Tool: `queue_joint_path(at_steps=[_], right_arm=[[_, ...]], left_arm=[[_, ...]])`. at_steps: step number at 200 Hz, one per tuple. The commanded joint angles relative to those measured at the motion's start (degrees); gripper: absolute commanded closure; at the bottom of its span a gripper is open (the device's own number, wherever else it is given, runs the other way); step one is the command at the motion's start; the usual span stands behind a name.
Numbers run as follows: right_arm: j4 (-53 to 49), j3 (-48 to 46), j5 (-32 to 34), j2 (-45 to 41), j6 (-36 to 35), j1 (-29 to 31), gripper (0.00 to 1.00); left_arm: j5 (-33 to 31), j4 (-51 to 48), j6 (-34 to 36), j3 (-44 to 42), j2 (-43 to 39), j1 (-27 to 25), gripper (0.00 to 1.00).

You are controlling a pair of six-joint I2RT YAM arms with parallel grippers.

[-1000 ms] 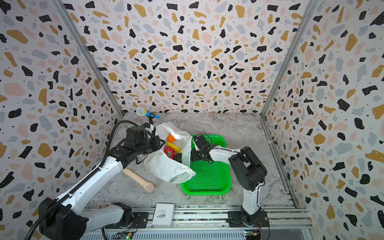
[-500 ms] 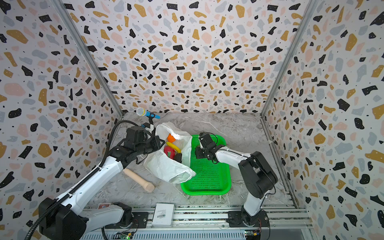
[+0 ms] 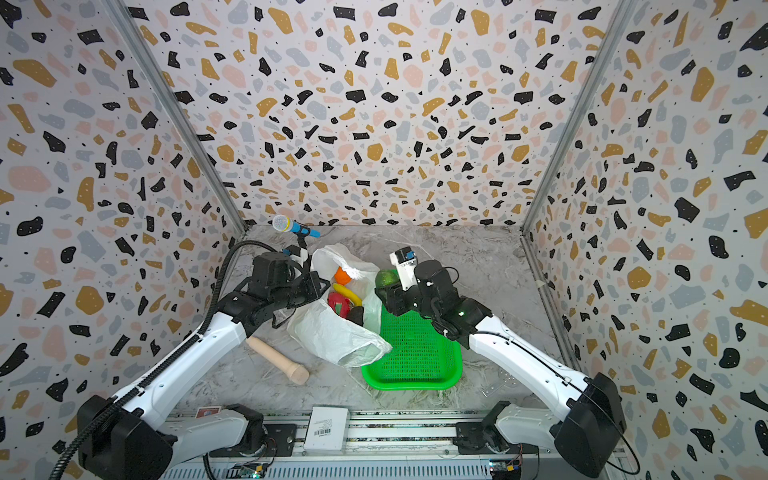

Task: Place the fruits into the plastic bag
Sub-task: 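Lift the green avocado with the right gripper into the bag and release it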

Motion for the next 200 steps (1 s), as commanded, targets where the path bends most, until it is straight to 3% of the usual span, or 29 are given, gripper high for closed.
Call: queue_joint_path(at_steps=[1,31,63,104,115,140,173,200], right_arm=[[-0.58,-0.18,-9.36,2.14,-0.11,2.03,0.52],[5.67,0.46,-11.49,7.79,2.05,2.44,0.52],[5.46,11.02,-10.59,18.4,0.22,2.44,0.49],[6.3,18.56,-4.86,23.79,1.98,2.79,0.16],[6.04,17.97,-4.95,22.86,2.04,2.8,0.11],[5.3,13.68,-5.38,17.6,2.04,2.87,0.1],[4.79,5.01,-9.59,3.74,-1.16,2.88,0.13],[-3.58,1.4,-12.2,-6.15,-5.86,2.88,0.13]], left_arm=[[0.77,0.94,0.86,1.26,0.35,0.3,1.0],[0.73,0.88,0.94,1.12,-0.04,0.25,1.0],[0.68,0.69,0.86,0.71,-0.55,0.27,1.0],[0.31,0.6,0.68,0.59,-0.88,0.33,1.0],[0.25,0.66,0.68,0.68,-0.96,0.29,1.0],[0.15,0.67,0.86,0.44,-0.88,0.31,1.0],[0.14,0.85,1.11,0.49,-0.4,0.3,1.0],[-0.01,0.94,1.14,0.69,-0.18,0.3,1.0]])
